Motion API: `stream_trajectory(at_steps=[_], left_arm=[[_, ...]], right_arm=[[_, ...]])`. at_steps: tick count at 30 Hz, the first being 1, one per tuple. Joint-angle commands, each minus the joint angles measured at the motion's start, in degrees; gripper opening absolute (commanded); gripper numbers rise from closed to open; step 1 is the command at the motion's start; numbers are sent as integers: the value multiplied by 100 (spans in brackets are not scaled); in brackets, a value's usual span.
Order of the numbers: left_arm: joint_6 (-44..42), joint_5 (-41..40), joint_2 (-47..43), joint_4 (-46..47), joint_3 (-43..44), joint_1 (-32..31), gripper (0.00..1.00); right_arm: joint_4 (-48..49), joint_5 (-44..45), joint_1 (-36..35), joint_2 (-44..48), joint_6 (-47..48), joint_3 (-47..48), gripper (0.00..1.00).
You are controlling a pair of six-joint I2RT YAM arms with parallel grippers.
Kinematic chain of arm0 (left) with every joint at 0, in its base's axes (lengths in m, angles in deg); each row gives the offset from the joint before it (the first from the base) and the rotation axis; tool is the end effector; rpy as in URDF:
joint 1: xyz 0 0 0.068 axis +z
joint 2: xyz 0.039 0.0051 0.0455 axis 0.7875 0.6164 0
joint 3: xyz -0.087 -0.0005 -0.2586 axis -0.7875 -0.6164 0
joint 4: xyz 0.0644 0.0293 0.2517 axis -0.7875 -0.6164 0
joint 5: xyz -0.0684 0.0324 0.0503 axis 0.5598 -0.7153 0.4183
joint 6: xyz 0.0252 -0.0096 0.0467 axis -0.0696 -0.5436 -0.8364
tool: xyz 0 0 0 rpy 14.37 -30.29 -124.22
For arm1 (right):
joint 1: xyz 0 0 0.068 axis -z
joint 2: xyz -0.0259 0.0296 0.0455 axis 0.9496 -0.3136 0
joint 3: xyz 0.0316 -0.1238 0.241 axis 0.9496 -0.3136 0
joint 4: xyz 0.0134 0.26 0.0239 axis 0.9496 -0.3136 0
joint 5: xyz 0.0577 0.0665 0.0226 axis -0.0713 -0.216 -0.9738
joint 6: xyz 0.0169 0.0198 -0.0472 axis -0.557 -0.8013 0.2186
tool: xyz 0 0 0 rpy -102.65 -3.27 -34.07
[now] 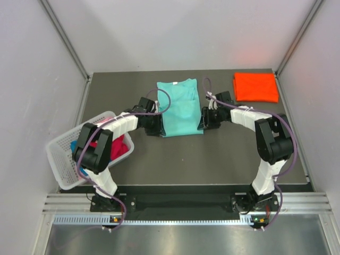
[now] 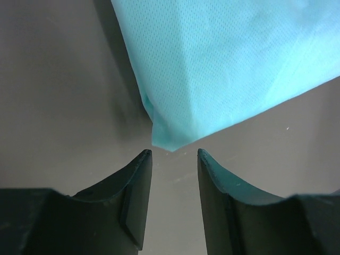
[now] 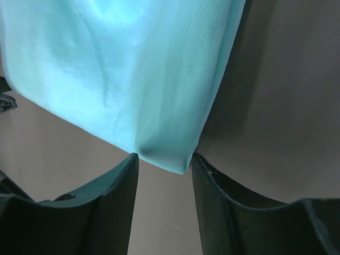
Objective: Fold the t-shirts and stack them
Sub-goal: Fold the tshirt
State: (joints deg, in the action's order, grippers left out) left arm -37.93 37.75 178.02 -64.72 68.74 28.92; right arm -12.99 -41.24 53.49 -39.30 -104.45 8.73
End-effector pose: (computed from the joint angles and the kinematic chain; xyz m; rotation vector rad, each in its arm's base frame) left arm 0.3201 -0.1460 0.1817 0.0418 2.6906 -0.6214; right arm 0.3524 0.1320 0.1723 -0.2511 2.5955 0.7771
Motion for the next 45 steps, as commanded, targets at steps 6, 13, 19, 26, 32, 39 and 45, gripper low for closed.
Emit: stream_trajectory(at_steps=[6, 13, 19, 26, 32, 39, 45], left_arm=[[14, 145, 212, 480, -115, -44, 3], [322, -399, -297, 14, -413, -378, 0], [629, -838, -886, -197, -984, -747, 0], [700, -1085, -1369, -584, -1135, -940, 23], [534, -1375, -1678, -839, -766, -949, 41], [155, -1209, -617, -567, 366, -783, 32], [32, -1094, 438, -523, 1272, -598, 23]], right_arm=[[409, 33, 57, 107, 127, -339, 21], [348, 350, 5, 933, -22, -1103, 0], [357, 499, -118, 1697, -162, -1903, 0], [242, 816, -355, 2199, -742, -2466, 0], [260, 1071, -400, 2560, -1033, -2923, 23], [-196, 1282, -391, 2999, -1059, -2564, 31], [-320, 1309, -382, 3237, -1050, -2379, 31]])
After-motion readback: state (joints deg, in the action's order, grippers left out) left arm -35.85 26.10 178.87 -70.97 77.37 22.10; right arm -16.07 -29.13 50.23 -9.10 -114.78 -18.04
